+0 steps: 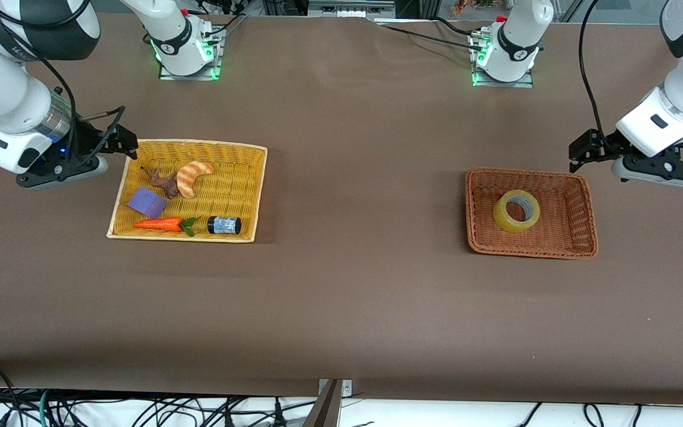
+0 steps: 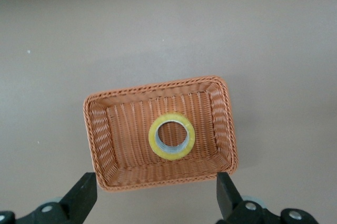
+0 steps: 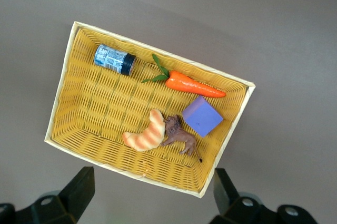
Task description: Transfer tape with both arms
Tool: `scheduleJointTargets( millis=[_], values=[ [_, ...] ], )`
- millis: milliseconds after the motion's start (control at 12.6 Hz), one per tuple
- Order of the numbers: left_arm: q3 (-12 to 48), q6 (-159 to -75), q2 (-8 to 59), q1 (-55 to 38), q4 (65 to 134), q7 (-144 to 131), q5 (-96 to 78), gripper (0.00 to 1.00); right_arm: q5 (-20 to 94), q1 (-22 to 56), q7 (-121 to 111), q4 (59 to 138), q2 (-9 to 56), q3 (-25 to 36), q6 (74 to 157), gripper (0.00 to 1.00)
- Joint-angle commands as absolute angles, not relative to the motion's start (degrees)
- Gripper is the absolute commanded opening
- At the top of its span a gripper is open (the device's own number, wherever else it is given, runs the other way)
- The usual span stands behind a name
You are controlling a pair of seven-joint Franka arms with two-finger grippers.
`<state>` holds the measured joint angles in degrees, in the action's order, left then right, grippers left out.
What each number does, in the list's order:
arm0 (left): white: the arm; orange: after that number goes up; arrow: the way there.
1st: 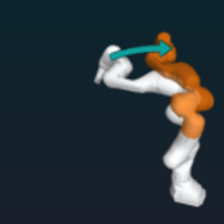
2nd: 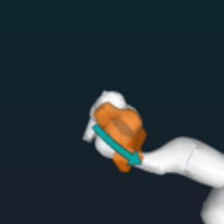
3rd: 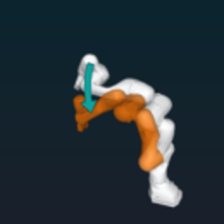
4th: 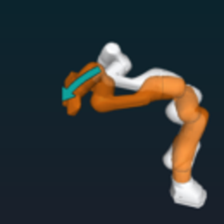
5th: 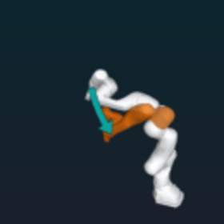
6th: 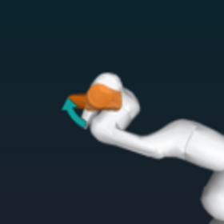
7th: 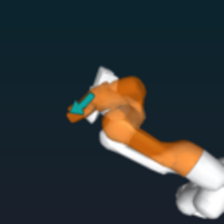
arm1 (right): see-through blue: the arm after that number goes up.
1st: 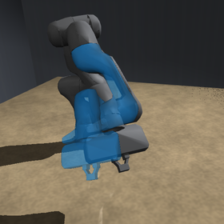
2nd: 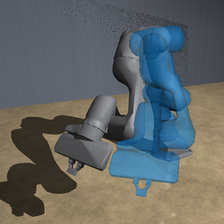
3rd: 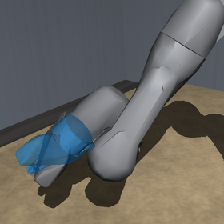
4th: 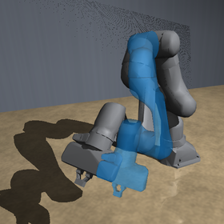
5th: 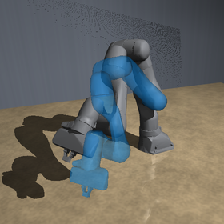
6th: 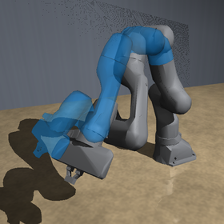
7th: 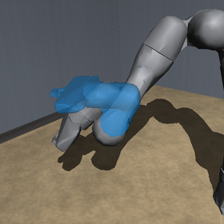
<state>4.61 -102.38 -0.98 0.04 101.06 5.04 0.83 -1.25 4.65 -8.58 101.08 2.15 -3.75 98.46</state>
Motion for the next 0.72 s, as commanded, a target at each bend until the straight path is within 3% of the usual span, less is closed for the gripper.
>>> scheduleJointTargets(
  millis=[0,636],
  values=[
    [3.9,-102.0,-1.8,-0.6,101.5,3.7,-0.4,1.0,-1.9,4.7,-8.9,101.3,1.1,-3.9,98.5,1.0],
    [3.9,-101.7,-1.6,-0.2,101.4,3.9,-0.4,1.0,-1.9,4.7,-9.0,101.4,0.8,-4.0,98.0,1.0]
  ],
)
